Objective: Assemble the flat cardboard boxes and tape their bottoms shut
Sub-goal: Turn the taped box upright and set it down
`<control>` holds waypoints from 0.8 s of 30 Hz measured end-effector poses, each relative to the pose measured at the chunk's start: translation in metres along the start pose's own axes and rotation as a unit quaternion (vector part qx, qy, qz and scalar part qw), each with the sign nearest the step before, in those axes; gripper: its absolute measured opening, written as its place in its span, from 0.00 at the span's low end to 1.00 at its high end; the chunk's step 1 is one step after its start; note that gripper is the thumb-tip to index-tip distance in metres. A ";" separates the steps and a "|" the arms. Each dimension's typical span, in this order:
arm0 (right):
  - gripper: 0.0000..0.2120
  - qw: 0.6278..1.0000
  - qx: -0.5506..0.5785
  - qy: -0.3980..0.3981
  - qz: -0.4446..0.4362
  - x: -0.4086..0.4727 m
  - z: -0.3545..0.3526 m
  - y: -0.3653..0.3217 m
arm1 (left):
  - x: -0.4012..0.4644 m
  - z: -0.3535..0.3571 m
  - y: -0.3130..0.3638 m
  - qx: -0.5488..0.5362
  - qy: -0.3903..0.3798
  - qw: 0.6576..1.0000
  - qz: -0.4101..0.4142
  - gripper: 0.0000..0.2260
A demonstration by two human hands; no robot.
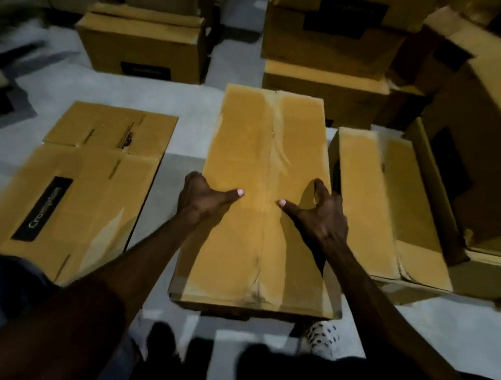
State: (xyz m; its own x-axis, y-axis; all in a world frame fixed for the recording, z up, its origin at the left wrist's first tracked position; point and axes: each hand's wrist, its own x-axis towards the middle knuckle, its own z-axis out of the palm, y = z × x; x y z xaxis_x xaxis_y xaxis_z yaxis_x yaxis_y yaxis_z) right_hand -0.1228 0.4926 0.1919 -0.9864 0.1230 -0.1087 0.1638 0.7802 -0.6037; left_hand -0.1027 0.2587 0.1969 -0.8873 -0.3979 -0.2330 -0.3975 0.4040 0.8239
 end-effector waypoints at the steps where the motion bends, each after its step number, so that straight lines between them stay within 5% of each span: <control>1: 0.50 1.000 0.001 0.015 -0.002 0.007 -0.020 -0.002 | 0.001 0.005 0.018 -0.003 0.005 1.000 0.010 0.22; 5: 0.50 0.998 -0.014 0.064 -0.009 0.036 -0.100 0.009 | -0.003 0.039 0.095 -0.009 0.016 0.999 0.043 0.30; 12: 0.44 0.990 -0.059 0.127 0.003 0.084 -0.201 0.076 | -0.006 0.139 0.170 -0.026 -0.083 0.989 0.118 0.47; 17: 0.34 0.989 -0.082 0.121 -0.002 0.128 -0.220 0.140 | 0.000 0.221 0.182 -0.032 -0.146 0.983 0.109 0.44; 20: 0.33 0.994 -0.087 0.063 0.034 0.140 -0.212 0.185 | -0.005 0.262 0.174 -0.035 -0.175 0.978 0.107 0.50; 24: 0.29 0.991 -0.105 0.086 0.015 0.148 -0.203 0.213 | 0.001 0.285 0.165 -0.079 -0.159 0.976 0.123 0.58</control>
State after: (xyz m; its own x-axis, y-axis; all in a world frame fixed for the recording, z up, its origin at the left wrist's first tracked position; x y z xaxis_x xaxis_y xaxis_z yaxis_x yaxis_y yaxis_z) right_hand -0.2359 0.8012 0.2081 -0.9711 0.2374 0.0232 0.2057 0.8827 -0.4225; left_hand -0.2354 0.5598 0.1859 -0.9890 -0.0190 -0.1467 -0.1452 0.3124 0.9388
